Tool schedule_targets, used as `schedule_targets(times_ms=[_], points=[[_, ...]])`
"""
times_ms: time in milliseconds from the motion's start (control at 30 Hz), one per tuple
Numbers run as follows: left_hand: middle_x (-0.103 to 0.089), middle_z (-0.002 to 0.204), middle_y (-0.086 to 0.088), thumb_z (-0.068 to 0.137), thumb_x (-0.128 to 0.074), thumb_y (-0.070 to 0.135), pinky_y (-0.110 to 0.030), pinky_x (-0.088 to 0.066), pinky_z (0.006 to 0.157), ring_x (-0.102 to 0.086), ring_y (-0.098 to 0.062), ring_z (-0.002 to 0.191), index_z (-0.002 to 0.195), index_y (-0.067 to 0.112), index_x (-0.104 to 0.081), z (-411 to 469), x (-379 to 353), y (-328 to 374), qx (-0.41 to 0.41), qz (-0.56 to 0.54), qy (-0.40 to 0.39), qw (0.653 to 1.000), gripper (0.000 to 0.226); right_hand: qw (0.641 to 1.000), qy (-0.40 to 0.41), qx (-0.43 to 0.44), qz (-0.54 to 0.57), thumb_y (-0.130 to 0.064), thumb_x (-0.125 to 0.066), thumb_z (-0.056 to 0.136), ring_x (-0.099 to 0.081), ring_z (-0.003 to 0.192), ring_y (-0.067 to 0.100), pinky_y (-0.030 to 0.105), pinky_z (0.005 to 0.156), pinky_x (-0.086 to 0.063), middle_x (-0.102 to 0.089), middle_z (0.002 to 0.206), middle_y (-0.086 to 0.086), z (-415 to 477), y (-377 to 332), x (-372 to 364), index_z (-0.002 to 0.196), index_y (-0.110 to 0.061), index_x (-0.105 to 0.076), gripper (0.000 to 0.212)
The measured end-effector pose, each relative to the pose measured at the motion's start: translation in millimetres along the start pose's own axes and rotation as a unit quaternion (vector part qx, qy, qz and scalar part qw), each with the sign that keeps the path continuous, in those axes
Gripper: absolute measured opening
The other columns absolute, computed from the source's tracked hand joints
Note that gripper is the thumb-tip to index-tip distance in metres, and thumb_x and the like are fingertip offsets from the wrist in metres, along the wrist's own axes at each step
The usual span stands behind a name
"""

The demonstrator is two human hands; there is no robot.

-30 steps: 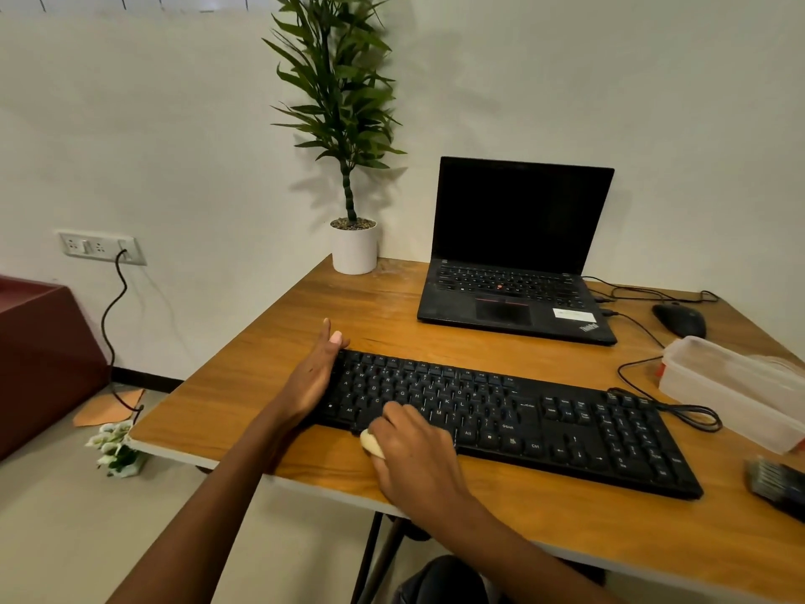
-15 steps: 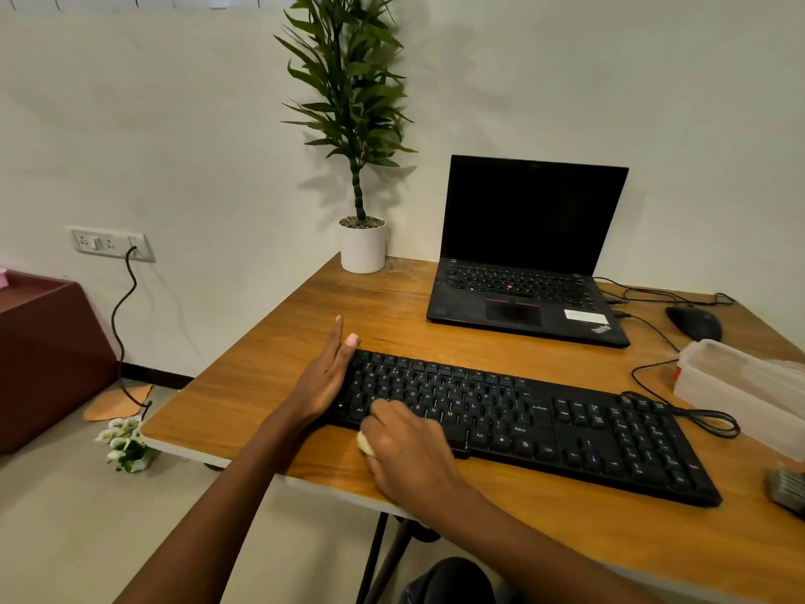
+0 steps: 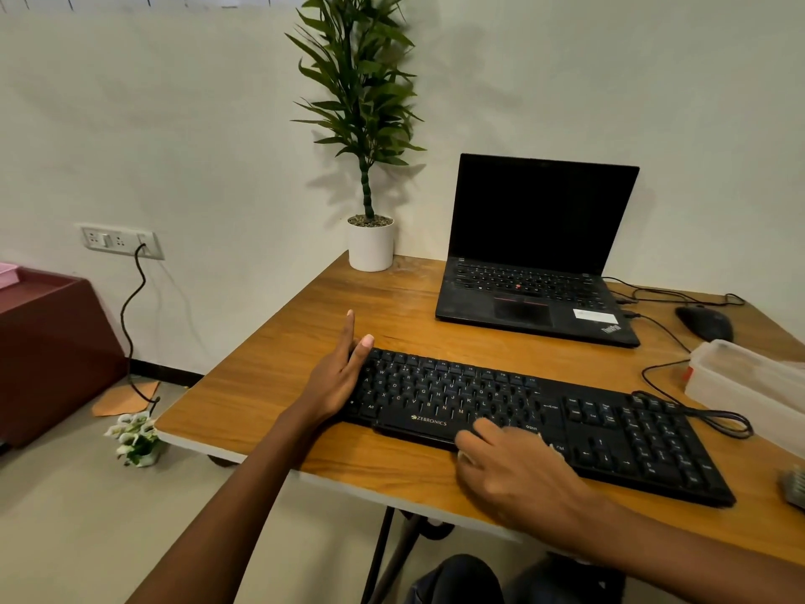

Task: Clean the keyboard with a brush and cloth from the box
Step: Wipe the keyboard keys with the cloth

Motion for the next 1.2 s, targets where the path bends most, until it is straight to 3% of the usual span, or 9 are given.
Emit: schedule_targets(times_ms=[200, 467, 600, 700, 800, 867, 967, 1033, 1200], points=[[-0.040, 0.148, -0.004, 0.058, -0.015, 0.097, -0.044, -0.020, 0.115, -0.035, -0.021, 0.137, 0.148, 0.039, 0.010, 0.8, 0.3, -3.5, 0.013, -0.066, 0.006, 0.998, 0.110, 0.998, 0.048, 0.007, 0.031, -0.018, -0.060, 0.084, -0.044, 0.068, 0.009, 0.020, 0.043, -0.038, -0.054, 0.079, -0.003, 44.1, -25.1, -11.2, 0.074, -0.016, -0.062, 0.010], [-0.045, 0.144, -0.002, 0.071, -0.017, 0.086, -0.041, -0.025, 0.114, -0.040, -0.018, 0.134, 0.147, 0.040, 0.008, -1.4, 1.1, -0.9, 0.021, -0.082, 0.014, 0.996, 0.093, 0.991, 0.050, -0.107, 0.058, -0.013, -0.078, 0.058, -0.046, 0.061, 0.012, 0.024, 0.042, -0.022, -0.051, 0.069, -0.003, 106.5, -56.5, -14.0, 0.063, -0.018, -0.061, 0.019], [-0.052, 0.137, -0.011, 0.061, -0.012, 0.095, -0.019, -0.035, 0.093, -0.054, -0.006, 0.108, 0.147, 0.038, 0.011, -1.3, 2.7, 0.1, 0.012, -0.032, 0.009, 0.999, 0.106, 0.989, 0.045, -0.115, 0.081, -0.011, -0.076, 0.060, -0.045, 0.062, 0.012, 0.022, 0.040, -0.026, -0.052, 0.071, -0.003, 81.4, -47.6, -15.4, 0.065, -0.017, -0.061, 0.017], [-0.039, 0.148, -0.008, 0.060, -0.012, 0.095, -0.031, -0.025, 0.104, -0.041, -0.021, 0.132, 0.148, 0.037, 0.012, -1.1, 1.4, -0.4, 0.015, -0.030, 0.007, 0.999, 0.108, 0.986, 0.006, -0.119, 0.114, -0.014, -0.078, 0.058, -0.047, 0.064, 0.011, 0.022, 0.037, -0.035, -0.053, 0.074, -0.004, 56.1, -38.7, -17.1, 0.068, -0.018, -0.064, 0.018], [-0.037, 0.149, -0.005, 0.072, -0.016, 0.088, -0.039, -0.025, 0.107, -0.034, -0.023, 0.137, 0.149, 0.034, 0.007, -6.8, 2.7, 8.1, 0.041, -0.096, -0.007, 0.995, 0.097, 0.965, -0.022, -0.181, 0.191, -0.022, -0.075, 0.067, -0.053, 0.072, 0.011, 0.023, 0.046, -0.039, -0.054, 0.083, -0.006, 49.3, -27.8, -6.4, 0.081, -0.020, -0.068, 0.016], [-0.036, 0.149, -0.004, 0.084, -0.025, 0.069, -0.040, -0.029, 0.110, -0.035, -0.023, 0.137, 0.151, 0.027, -0.010, -15.5, 9.1, 13.3, 0.061, -0.164, 0.038, 0.984, 0.081, 0.894, -0.019, -0.267, 0.359, -0.022, -0.064, 0.081, -0.054, 0.084, 0.008, 0.024, 0.065, -0.045, -0.056, 0.093, -0.008, 53.6, -15.3, 2.4, 0.096, -0.021, -0.068, 0.016], [-0.053, 0.134, 0.001, 0.094, -0.045, 0.041, -0.040, -0.043, 0.102, -0.049, -0.021, 0.125, 0.132, 0.019, -0.052, -49.4, 21.8, 20.9, 0.078, -0.241, 0.235, 0.938, 0.044, 0.698, 0.063, -0.378, 0.604, -0.007, -0.057, 0.082, -0.058, 0.085, 0.005, 0.020, 0.074, -0.048, -0.063, 0.091, -0.011, 60.2, 1.7, 15.5, 0.092, -0.020, -0.069, 0.020], [-0.063, 0.114, 0.004, 0.096, -0.049, 0.023, -0.035, -0.048, 0.093, -0.058, -0.020, 0.113, 0.108, 0.022, -0.063, -81.2, 17.7, 31.6, 0.093, -0.255, 0.309, 0.912, 0.018, 0.584, 0.094, -0.415, 0.691, -0.001, -0.055, 0.082, -0.061, 0.085, 0.012, 0.028, 0.073, -0.050, -0.066, 0.089, -0.006, 64.7, 5.4, 15.6, 0.087, -0.021, -0.067, 0.024], [-0.064, 0.107, 0.007, 0.088, -0.060, 0.014, -0.030, -0.059, 0.069, -0.068, -0.009, 0.086, 0.106, 0.029, -0.058, -119.2, -11.2, 64.0, 0.088, -0.320, 0.217, 0.918, 0.024, 0.493, 0.116, -0.441, 0.741, -0.003, -0.062, 0.081, -0.059, 0.077, 0.024, 0.034, 0.066, -0.046, -0.064, 0.087, 0.014, 85.3, -6.2, 7.6, 0.081, -0.014, -0.056, 0.012]])
Point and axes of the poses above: each hand's wrist, its own z-axis towards the middle knuckle, its own x-axis out of the back of the hand, y = z × x, the point moved 3 cm from there along z, towards the middle knuckle
